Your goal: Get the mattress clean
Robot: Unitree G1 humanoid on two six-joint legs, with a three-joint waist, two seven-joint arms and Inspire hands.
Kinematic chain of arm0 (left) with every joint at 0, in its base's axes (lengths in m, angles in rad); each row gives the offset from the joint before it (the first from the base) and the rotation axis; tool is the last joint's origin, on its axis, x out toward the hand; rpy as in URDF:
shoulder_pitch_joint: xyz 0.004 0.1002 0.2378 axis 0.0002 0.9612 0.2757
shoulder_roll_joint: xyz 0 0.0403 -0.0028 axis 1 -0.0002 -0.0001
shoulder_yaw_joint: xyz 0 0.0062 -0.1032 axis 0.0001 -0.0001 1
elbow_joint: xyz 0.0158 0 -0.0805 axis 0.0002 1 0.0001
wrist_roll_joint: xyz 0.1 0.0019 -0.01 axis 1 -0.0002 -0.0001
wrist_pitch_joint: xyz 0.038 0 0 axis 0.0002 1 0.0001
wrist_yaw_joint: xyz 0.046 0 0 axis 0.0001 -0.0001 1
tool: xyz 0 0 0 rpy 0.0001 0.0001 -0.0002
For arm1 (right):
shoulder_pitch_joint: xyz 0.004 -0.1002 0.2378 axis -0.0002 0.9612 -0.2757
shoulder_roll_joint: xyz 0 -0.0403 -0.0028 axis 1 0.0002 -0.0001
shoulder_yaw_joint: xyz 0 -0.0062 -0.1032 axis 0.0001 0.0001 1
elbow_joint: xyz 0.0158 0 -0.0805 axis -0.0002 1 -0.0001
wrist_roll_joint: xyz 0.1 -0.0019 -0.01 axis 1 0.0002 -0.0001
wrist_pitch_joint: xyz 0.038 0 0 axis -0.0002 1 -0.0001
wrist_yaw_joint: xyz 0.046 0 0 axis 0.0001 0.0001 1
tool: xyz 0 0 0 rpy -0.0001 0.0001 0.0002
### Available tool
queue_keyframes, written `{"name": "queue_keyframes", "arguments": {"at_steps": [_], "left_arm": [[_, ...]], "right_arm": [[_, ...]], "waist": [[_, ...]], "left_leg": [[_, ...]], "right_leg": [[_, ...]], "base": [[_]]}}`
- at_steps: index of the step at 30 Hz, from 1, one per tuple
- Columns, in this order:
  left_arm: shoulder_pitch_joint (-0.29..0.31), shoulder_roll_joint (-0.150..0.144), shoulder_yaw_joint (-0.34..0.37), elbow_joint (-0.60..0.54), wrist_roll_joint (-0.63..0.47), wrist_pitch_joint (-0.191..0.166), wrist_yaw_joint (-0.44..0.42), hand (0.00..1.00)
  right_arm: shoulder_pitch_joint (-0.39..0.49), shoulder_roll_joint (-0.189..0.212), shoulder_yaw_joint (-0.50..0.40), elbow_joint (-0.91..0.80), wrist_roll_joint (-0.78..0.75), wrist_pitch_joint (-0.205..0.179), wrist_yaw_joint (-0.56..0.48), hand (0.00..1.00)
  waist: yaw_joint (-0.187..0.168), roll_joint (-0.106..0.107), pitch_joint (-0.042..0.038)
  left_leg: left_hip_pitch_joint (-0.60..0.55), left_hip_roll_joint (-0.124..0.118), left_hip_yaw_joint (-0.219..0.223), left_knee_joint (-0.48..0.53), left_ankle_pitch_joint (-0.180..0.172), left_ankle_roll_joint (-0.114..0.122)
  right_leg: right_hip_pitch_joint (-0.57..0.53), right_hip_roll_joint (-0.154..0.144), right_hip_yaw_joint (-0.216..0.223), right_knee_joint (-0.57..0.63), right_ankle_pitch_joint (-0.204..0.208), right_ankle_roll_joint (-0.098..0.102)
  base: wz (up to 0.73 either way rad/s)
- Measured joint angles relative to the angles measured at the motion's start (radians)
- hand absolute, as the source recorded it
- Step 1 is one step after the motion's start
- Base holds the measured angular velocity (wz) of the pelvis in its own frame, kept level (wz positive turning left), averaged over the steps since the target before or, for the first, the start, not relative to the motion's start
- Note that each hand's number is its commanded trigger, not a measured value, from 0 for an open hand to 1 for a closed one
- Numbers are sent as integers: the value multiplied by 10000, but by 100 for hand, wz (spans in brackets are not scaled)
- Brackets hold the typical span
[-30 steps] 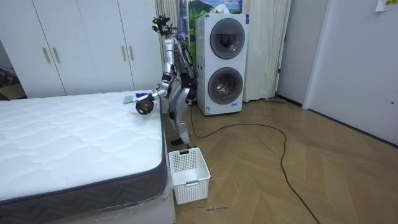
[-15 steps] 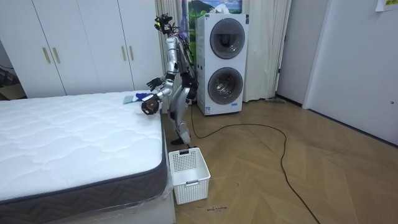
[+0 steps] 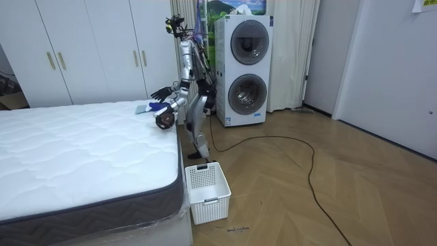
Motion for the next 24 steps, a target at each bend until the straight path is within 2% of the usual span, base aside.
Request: {"name": "queue_keyframes", "arguments": {"at_steps": [6, 12, 22, 24], "left_arm": [[-95, 2, 16, -220, -5, 3, -181, 100], [-353, 6, 13, -288, 2, -76, -368, 100], [-379, 6, -79, -292, -21, -141, -453, 100], [-382, 6, -76, -355, -19, -133, -568, 100]], "right_arm": [[-172, -18, 43, 247, 469, 7, 581, 0], [-336, -39, 56, 490, 1286, 9, 1181, 0], [-1034, -48, 77, 1263, 3010, 7, 1762, 0], [-1161, -50, 74, 1664, 3232, -99, 1957, 0]], "waist": [[69, -7, 145], [294, 24, 167], [296, 62, 199], [299, 75, 207]], "left_leg": [[-175, 67, -51, 141, -18, 30], [-392, 79, -74, 260, -42, 48], [-400, 75, -75, 274, -41, 50], [-389, 96, -80, 274, -41, 50]], "right_leg": [[-37, -5, -135, 13, -8, 10], [-250, -43, -168, 164, -18, -20], [-235, -75, -197, 179, -20, -22], [-189, -78, -250, 153, -23, -25]], "base": [[7], [0], [0], [4]]}}
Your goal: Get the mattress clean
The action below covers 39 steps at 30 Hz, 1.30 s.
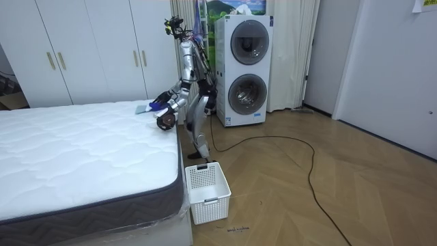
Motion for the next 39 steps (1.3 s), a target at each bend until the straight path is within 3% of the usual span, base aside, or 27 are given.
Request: {"name": "queue_keyframes", "arguments": {"at_steps": [11, 22, 23, 24, 25, 29, 35, 39], "left_arm": [[-76, 80, 5, -217, 116, 16, -33, 100], [-209, 59, -104, -314, 297, 220, -230, 100], [-214, 59, -104, -315, 302, 252, -227, 100], [-215, 59, -104, -314, 301, 262, -227, 100], [-230, 60, -104, -307, 304, 284, -229, 100], [-253, 60, -108, -285, 311, 350, -279, 100], [-312, 58, -315, -323, 216, 498, -281, 100], [-329, 30, -324, -328, 214, 571, -288, 100]], "right_arm": [[-337, -8, 13, 1468, -512, -485, 537, 0], [-852, -67, -27, 2708, -1767, -450, 636, 0], [-868, -65, -28, 2727, -1921, -450, 621, 20], [-861, -67, -26, 2772, -2050, -450, 616, 89], [-857, -72, -13, 2888, -2334, -450, 610, 100], [-849, -159, -32, 3083, -3656, -410, 236, 100], [-1255, -683, -4, 3416, -4510, 261, -58, 100], [-1500, -785, 12, 3584, -4545, 779, -235, 100]], "waist": [[-8, 66, 36], [12, 230, 134], [10, 251, 146], [8, 254, 148], [7, 254, 147], [-4, 254, 147], [36, 260, 149], [142, 273, 157]], "left_leg": [[-83, 11, -170, -3, 2, 0], [91, 58, -181, -32, -13, 38], [90, 62, -180, -33, -13, 38], [93, 62, -179, -36, -13, 38], [104, 56, -185, -49, -11, 36], [112, 20, -191, -84, -7, 30], [166, 21, -263, -59, -2, 25], [223, 22, -264, -58, -2, 21]], "right_leg": [[91, -1, -216, -87, 18, 0], [413, -107, -525, -232, 31, 20], [412, -102, -525, -237, 31, 18], [412, -101, -525, -239, 30, 17], [416, -103, -531, -239, 27, 12], [421, -107, -528, -259, 25, 14], [618, -97, -696, -340, -9, 26], [696, -98, -710, -333, -86, 57]], "base": [[4], [7], [0], [0], [0], [0], [5], [2]]}}
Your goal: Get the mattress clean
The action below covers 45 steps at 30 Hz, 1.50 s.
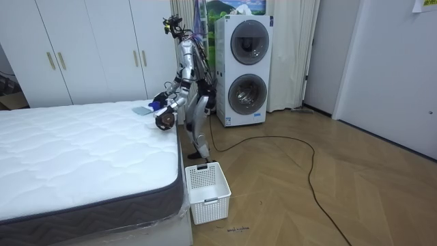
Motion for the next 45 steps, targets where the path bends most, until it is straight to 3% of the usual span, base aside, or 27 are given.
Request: {"name": "queue_keyframes", "arguments": {"at_steps": [6, 18, 26, 30, 33, 35, 39, 43, 45], "left_arm": [[-84, -288, -76, 28, -8, 305, -6, 100], [-105, -363, -112, 29, -180, 306, -7, 100], [-224, -340, -329, -14, -93, 359, -4, 100], [-397, -340, -351, -24, -73, 387, -163, 100], [-444, -337, -388, -121, 100, 491, -160, 100], [-525, -315, -460, -215, 226, 746, -154, 100], [-772, -224, -570, -308, 383, 964, -157, 100], [-950, -162, -686, -368, 630, 1083, -155, 100], [-1088, 46, -751, -562, 805, 1141, -145, 100]], "right_arm": [[-156, -33, 51, 388, -152, 375, -238, 100], [-132, -31, 209, 646, -266, 378, -457, 100], [-130, -58, 58, 812, -489, 455, -577, 100], [-202, -135, 1, 811, -1247, 737, -577, 100], [-280, -351, 170, 869, -1995, 975, -548, 100], [-595, -615, 356, 1119, -2700, 1156, -542, 100], [-740, -965, 596, 1210, -3930, 1556, -542, 100], [-854, -1670, 891, 1162, -5514, 1841, -483, 100], [-1034, -2137, 1190, 1129, -6360, 2021, -396, 100]], "waist": [[135, 1, 1], [109, -83, 53], [42, -195, 33], [78, -307, 29], [158, -457, 19], [217, -561, 17], [411, -894, 24], [545, -1218, 16], [673, -1351, 32]], "left_leg": [[-2, 2, -18, 48, 0, 0], [-10, -67, -27, 9, 0, 7], [-68, -97, 4, 232, -2, 17], [-140, -95, 5, 257, 3, 49], [-182, -102, 82, 374, -11, 96], [-313, -109, 139, 560, -62, 184], [-457, -63, 162, 748, -74, 197], [-517, 10, 140, 794, -77, 199], [-626, 194, 151, 783, -64, 190]], "right_leg": [[25, -14, -38, 29, -25, 22], [17, -51, -1, 27, -49, 54], [10, -198, -14, 183, -141, 147], [-2, -238, -52, 259, -155, 164], [-98, -354, -59, 509, -200, 145], [-316, -388, 73, 770, -250, 152], [-487, -361, 146, 942, -244, 96], [-486, -293, 122, 889, -165, 63], [-479, -134, 7, 579, 87, -34]], "base": [[2], [0], [5], [7], [4], [-5], [-4], [0], [-15]]}}
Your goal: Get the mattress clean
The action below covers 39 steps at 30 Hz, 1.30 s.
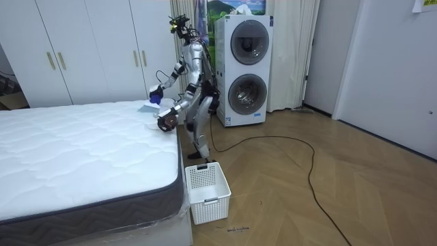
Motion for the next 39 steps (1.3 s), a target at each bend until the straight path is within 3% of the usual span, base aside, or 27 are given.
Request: {"name": "queue_keyframes", "arguments": {"at_steps": [5, 8, 11, 14, 19, 23, 26, 30, 39], "left_arm": [[-162, 280, 5, -11, 279, 64, -32, 100], [-355, 594, -5, -148, 580, 65, -152, 100], [-394, 643, -48, -131, 651, 65, -367, 100], [-437, 837, -117, -188, 838, 63, -421, 100], [-525, 860, -131, -188, 1073, 63, -505, 100], [-626, 933, -129, -219, 1166, 64, -503, 100], [-629, 956, -95, -232, 1156, 70, -507, 100], [-641, 999, -107, -416, 1163, 74, -559, 100], [-672, 1122, -411, -489, 1080, -2, -1063, 100]], "right_arm": [[-296, -370, 81, -158, -1521, 276, 364, 100], [-487, -468, 394, -397, -1927, 276, 804, 100], [-518, -656, 754, -713, -2280, 312, 1192, 100], [-563, -662, 973, -940, -2659, 345, 1487, 100], [-656, -661, 1158, -1062, -3466, 365, 1643, 100], [-680, -660, 1158, -1269, -3982, 402, 1698, 100], [-675, -660, 1328, -1429, -4172, 517, 1804, 100], [-674, -664, 1533, -1829, -4203, 746, 1904, 100], [-484, -576, 1902, -2447, -4106, 744, 2286, 100]], "waist": [[16, -198, 17], [16, -461, 115], [39, -557, 117], [26, -724, 115], [24, -829, 119], [39, -1025, 167], [117, -1057, 184], [99, -1064, 180], [4, -1003, 202]], "left_leg": [[-64, 125, 44, 86, 0, 2], [-83, 199, 148, 101, -1, 1], [50, 281, 144, 169, -1, -1], [128, 325, 138, 141, -4, -6], [241, 414, 120, 76, -4, -4], [235, 455, 103, 73, -4, -5], [205, 600, 69, 90, -26, -30], [167, 612, 9, 92, -30, -36], [677, 668, 0, -112, -49, -72]], "right_leg": [[-9, 120, 14, -115, 126, -25], [-60, 140, 33, -104, 138, -52], [150, 210, 12, -168, 139, -53], [263, 282, 6, -302, 156, -31], [527, 336, -179, -582, 242, -26], [582, 368, -245, -664, 253, -28], [680, 550, -291, -953, 391, -34], [714, 625, -284, -1049, 426, -6], [1295, 774, -295, -1429, 524, 24]], "base": [[-8], [-5], [-1], [0], [2], [2], [-7], [-1], [0]]}}
